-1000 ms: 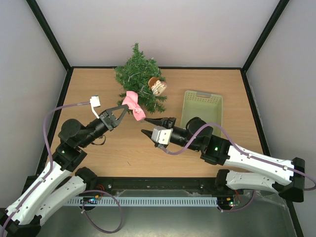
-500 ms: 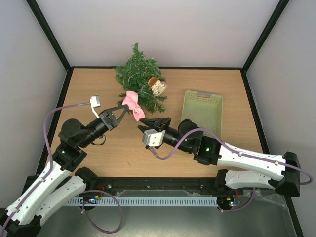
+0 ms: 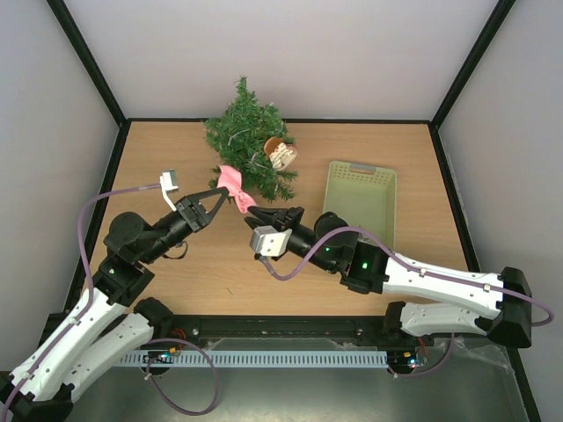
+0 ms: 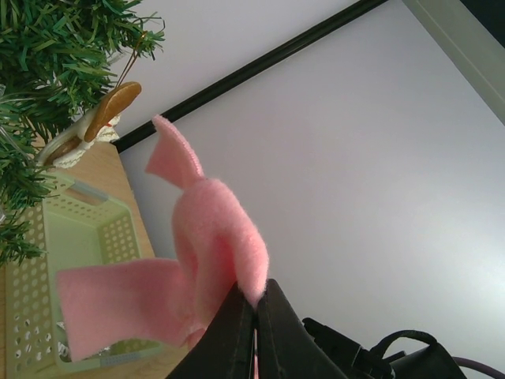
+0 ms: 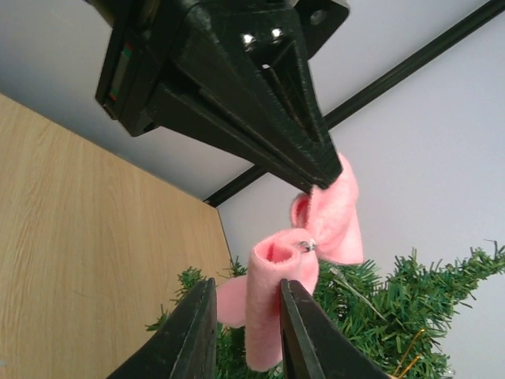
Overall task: Decorate the small christmas tree
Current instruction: Place the decoration item on the Christmas tree.
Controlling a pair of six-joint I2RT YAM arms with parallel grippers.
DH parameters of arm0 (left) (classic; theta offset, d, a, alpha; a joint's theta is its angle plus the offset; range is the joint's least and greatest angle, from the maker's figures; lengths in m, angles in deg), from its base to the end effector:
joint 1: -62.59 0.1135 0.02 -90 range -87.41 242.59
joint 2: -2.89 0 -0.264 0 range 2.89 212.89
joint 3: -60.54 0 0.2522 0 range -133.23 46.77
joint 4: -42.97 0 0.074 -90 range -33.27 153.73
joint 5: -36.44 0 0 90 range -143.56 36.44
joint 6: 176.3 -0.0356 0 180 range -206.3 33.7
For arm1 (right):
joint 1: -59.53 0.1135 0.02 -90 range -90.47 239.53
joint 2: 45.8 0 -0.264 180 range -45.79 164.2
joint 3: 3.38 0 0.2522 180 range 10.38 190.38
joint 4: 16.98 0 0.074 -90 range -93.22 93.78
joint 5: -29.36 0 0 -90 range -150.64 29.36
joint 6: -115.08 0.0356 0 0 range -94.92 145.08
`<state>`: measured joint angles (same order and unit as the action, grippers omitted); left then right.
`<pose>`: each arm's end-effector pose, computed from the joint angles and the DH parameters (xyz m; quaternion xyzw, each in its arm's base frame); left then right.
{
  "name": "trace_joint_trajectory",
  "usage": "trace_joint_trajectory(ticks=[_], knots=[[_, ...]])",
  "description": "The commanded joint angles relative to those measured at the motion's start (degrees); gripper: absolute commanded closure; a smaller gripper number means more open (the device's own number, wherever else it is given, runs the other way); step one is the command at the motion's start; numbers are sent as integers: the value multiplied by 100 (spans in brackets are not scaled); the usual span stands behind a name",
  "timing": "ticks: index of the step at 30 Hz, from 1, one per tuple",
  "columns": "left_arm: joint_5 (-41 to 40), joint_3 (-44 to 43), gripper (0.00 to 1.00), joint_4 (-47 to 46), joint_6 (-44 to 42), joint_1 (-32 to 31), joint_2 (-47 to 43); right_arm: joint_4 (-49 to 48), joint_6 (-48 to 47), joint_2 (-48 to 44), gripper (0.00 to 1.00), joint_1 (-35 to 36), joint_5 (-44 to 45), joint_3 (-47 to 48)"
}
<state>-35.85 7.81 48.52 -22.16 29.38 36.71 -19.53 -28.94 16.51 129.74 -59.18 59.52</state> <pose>0.1148 -0.0881 0.3671 -0.0470 0.6227 -0.6452 0.4402 0.0885 0.2433 0.3559 -0.6033 0.3297 0.0936 0.7202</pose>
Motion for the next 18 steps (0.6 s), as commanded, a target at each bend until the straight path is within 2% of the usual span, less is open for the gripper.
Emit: trace_joint_trajectory(ticks=[1, 6, 15, 16, 18], knots=[[-32, -1, 98, -21, 81, -23, -94, -444, 117, 19, 78, 58, 242, 175], [-92, 4, 98, 13, 115, -19, -97, -548, 301, 84, 71, 54, 450, 196], [-145, 17, 98, 48, 153, -26, -130, -698, 469, 113, 75, 54, 460, 227], [-139, 20, 98, 33, 166, -20, -135, -689, 483, 129, 79, 54, 453, 238], [-130, 23, 98, 8, 190, -21, -143, -655, 544, 152, 96, 54, 485, 268]])
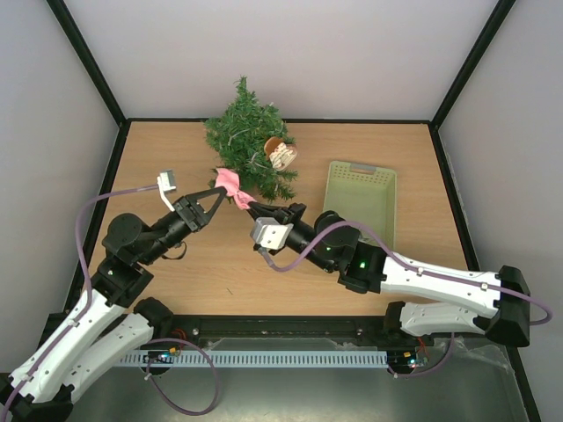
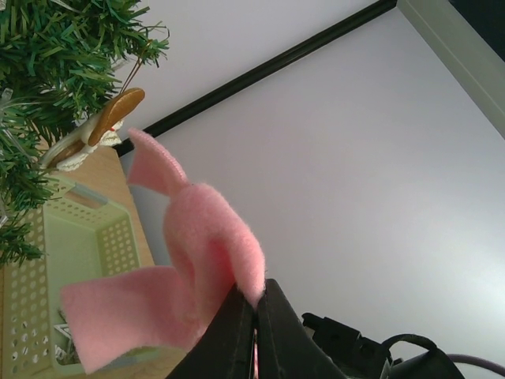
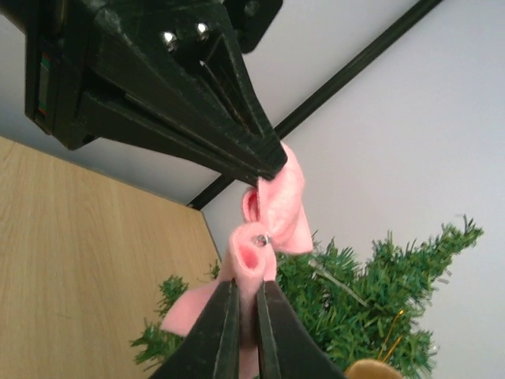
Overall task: Decorate the small christmas tree
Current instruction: Place the decoration item on the Christmas tree.
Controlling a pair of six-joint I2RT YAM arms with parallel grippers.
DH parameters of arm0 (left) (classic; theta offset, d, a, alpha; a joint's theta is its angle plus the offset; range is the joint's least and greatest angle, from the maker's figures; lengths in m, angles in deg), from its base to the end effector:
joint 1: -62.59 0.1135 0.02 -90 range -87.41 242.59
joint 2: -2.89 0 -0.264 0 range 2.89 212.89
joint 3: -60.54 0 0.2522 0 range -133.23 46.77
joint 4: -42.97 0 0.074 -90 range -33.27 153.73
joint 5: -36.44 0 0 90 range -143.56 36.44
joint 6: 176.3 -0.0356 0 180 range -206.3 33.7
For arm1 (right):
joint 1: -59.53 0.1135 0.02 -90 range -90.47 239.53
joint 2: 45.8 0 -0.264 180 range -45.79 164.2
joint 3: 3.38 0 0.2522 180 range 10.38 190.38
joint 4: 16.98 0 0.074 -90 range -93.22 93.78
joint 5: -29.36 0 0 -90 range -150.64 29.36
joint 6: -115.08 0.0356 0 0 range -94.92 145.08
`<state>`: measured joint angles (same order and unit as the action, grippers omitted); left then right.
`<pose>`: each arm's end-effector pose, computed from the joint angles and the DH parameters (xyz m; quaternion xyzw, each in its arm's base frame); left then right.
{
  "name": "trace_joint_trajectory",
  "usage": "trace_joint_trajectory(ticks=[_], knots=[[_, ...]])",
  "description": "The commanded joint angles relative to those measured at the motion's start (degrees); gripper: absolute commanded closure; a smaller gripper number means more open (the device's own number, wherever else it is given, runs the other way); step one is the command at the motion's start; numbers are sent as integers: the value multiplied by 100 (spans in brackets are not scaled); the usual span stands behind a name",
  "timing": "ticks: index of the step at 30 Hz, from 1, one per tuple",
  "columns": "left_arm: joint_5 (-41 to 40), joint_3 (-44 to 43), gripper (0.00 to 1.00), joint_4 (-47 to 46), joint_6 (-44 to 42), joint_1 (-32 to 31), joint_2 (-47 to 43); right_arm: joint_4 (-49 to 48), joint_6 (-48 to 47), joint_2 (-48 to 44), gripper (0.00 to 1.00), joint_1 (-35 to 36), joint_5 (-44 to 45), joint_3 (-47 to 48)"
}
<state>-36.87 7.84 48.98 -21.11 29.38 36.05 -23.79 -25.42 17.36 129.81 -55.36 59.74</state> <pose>0.1130 -0.0862 0.3675 -0.0591 0.6200 -0.6470 0.4398 0.0914 0.2452 0.3618 -0.5598 0.3577 0.0981 0.7410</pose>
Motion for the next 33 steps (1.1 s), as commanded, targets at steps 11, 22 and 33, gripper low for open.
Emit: trace_joint_trajectory(ticks=[11, 22, 33], knots=[[-1105, -582, 48, 1059, -1651, -20, -407, 854, 1867, 23, 98, -46, 497, 954], [-969, -1633, 53, 1795, -4732, -20, 293, 2044, 3185, 306, 98, -965, -784, 2141], [122, -1598, 53, 1691, -5512, -10, 628, 2015, 3458, 408, 98, -1055, -833, 2260]])
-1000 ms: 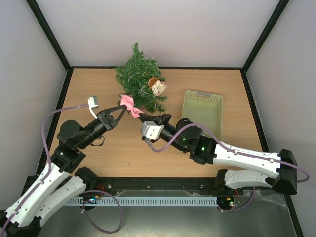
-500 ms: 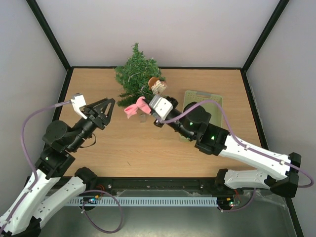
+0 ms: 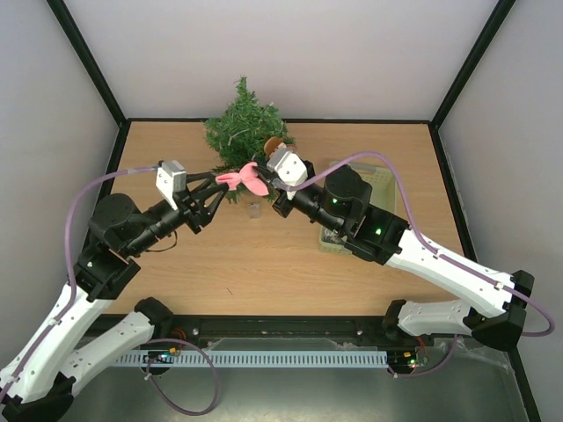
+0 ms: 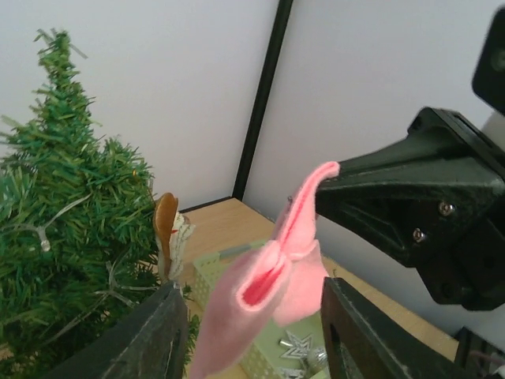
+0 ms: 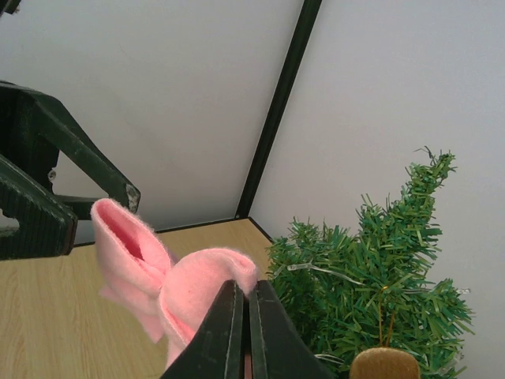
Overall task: Decorate the small christmas tree
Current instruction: Place the decoration item on the Christmas tree.
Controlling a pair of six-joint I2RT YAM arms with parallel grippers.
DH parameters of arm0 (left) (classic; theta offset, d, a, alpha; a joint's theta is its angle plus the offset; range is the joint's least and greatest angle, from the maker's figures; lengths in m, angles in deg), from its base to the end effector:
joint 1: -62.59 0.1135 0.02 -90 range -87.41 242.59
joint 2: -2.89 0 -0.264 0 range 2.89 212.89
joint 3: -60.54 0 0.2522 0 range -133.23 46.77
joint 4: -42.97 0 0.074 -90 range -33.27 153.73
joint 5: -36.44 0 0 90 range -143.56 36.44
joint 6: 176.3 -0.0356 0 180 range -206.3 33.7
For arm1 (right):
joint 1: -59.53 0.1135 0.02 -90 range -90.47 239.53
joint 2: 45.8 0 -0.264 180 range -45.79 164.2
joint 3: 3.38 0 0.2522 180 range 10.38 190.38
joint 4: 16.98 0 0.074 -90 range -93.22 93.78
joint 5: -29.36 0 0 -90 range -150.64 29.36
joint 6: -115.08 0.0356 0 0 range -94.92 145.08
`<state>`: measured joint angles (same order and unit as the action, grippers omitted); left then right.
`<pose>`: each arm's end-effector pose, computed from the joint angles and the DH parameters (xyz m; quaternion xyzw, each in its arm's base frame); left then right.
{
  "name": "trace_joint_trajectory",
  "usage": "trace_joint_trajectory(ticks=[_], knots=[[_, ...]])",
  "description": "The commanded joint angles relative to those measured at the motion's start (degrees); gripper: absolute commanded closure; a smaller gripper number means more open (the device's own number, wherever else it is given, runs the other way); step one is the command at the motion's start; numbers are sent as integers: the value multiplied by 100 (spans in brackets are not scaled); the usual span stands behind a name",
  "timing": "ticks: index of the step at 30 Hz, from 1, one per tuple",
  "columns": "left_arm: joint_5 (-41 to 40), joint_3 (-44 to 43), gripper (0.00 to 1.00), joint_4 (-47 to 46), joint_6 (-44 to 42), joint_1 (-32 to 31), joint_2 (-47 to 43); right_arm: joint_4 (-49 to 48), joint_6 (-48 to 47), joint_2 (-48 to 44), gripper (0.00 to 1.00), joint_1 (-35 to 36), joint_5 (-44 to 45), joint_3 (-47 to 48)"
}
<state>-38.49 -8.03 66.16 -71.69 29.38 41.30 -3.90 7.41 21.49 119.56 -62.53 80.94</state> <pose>0.1110 -0.0837 0.4174 0.2031 0.6326 -0.3803 0.6434 0.1331 0.2332 0.4384 -0.4373 0.5237 0.2746 0.6775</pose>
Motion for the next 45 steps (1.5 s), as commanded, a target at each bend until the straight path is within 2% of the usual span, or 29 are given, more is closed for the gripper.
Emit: trace_joint_trajectory(ticks=[1, 2, 5, 9, 15, 22, 28, 45], knots=[[192, -19, 56, 25, -507, -16, 152, 3, 184, -12, 98, -27, -118, 128], [115, -13, 59, 35, -538, -15, 187, -13, 192, -12, 98, -26, -119, 114], [-62, 8, 78, -1, -583, -10, 221, -36, 204, -6, 98, -39, -97, 83], [-353, 119, 97, -211, -599, -12, 120, -70, 225, 16, 98, -59, -75, 14], [-717, 117, 98, -243, -901, 158, 367, -318, 205, 322, 98, -236, -209, -137], [152, -313, 98, 49, -1259, 1039, 1174, -276, -43, 777, 98, -540, -169, 96], [498, -600, 97, 243, -1398, 1516, 1728, -345, -168, 1178, 98, -699, -121, 209], [377, -1200, 95, 158, -1672, 1795, 2807, -642, -620, 1932, 98, -952, 456, 598]])
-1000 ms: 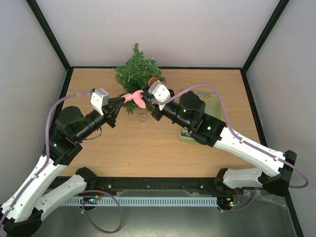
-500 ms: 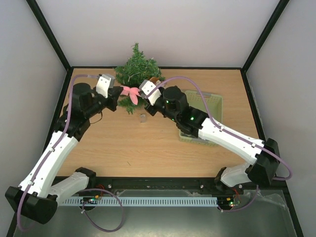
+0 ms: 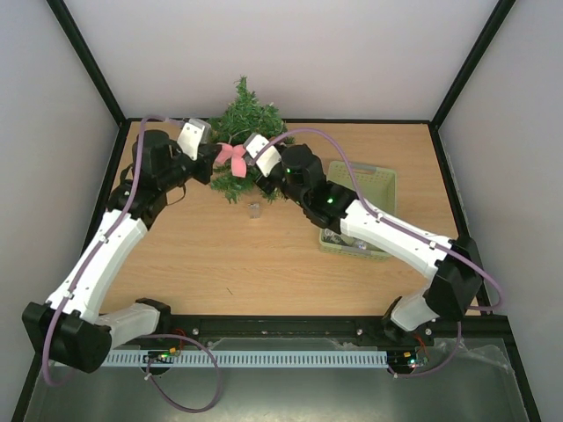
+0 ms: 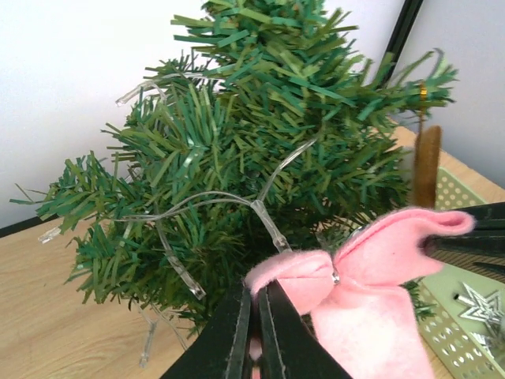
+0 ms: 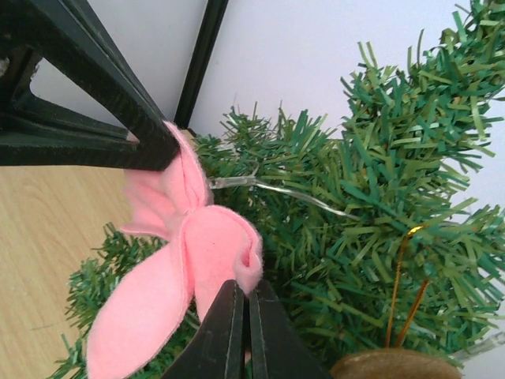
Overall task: Decorate the small christmas tree
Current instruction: Place the decoration item on the Christmas tree.
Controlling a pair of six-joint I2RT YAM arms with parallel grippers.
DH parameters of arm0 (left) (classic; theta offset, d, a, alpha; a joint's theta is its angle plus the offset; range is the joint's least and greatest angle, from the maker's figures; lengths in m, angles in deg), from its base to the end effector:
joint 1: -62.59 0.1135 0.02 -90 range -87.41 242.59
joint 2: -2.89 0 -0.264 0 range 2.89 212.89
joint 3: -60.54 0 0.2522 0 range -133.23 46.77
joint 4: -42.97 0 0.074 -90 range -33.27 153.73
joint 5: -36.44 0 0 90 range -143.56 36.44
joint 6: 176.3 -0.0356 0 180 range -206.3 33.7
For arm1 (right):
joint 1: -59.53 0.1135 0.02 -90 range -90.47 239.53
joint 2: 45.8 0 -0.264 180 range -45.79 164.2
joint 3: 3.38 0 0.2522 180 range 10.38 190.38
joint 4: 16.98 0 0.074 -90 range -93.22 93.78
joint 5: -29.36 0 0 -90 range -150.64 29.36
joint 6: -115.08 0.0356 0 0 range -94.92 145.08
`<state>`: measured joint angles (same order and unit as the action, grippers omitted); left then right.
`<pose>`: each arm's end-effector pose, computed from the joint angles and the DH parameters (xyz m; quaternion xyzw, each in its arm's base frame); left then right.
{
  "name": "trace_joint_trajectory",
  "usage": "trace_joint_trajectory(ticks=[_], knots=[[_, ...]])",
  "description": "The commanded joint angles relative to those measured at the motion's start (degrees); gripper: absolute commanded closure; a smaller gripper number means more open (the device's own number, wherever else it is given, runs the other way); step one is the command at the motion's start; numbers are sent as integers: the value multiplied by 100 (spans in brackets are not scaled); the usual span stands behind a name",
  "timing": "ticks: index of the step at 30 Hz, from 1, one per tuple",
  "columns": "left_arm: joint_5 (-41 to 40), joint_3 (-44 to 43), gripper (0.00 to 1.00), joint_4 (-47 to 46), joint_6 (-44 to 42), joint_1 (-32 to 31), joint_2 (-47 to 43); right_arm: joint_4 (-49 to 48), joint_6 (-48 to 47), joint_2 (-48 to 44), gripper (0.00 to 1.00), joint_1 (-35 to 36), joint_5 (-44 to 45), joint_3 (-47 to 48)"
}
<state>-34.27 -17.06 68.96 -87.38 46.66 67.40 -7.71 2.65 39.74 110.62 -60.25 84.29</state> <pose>0.2438 -0.0818 0.3849 0.2173 0.7471 -0.2093 0.5923 0.2265 0.2802 0.3725 -0.4469 0.6020 0.1613 0.6417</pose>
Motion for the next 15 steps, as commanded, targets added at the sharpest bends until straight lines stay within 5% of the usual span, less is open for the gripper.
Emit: trace_joint_trajectory(ticks=[1, 15], knots=[[-52, -344, 95, -138, -103, 78, 259, -267, -159, 135, 98, -77, 236, 297], [-109, -630, 90, -227, -158, 94, 850, -418, -343, 406, 98, -158, 397, 342]])
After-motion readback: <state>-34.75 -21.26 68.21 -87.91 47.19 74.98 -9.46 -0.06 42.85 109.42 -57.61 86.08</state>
